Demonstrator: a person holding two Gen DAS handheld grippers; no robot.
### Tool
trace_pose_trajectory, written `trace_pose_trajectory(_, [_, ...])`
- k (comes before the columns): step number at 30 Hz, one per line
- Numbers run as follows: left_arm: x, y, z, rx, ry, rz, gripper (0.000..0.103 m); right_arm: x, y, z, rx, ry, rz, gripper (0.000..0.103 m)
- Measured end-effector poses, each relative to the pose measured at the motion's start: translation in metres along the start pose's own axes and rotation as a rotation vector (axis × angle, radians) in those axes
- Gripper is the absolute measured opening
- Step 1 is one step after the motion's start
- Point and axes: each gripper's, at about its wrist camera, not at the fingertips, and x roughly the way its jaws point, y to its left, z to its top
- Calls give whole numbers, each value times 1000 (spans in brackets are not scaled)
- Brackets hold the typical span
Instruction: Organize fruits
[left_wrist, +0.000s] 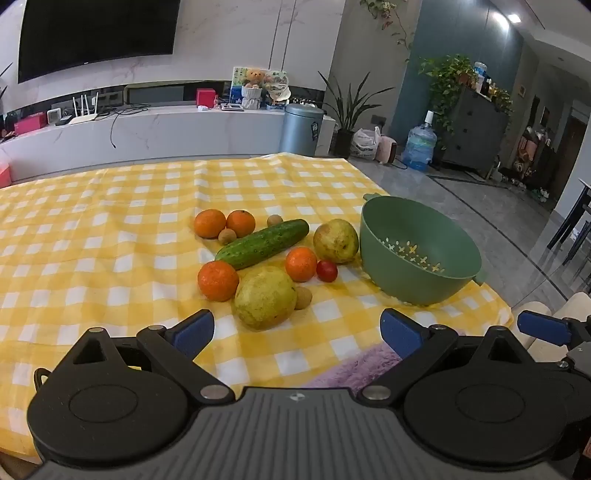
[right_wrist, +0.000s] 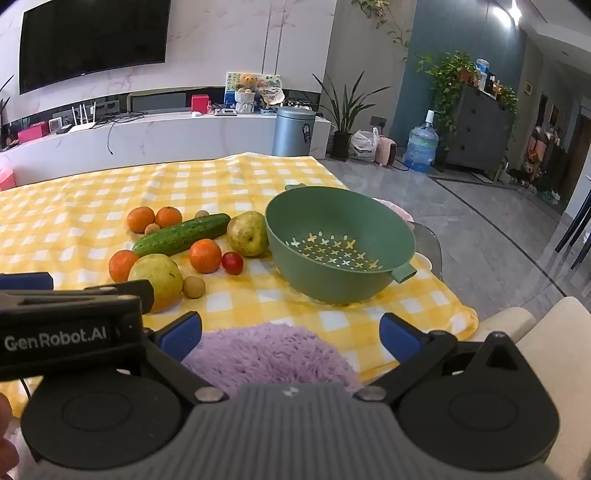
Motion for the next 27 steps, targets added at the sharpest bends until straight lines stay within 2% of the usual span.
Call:
trace_pose_trajectory(2, [3, -2, 2, -1, 23, 18, 103, 0, 0, 0, 2, 3, 0, 99])
trace_pose_trajectory(27, [3, 0, 2, -5, 4, 4, 103, 0, 0, -1, 8, -3, 13, 99])
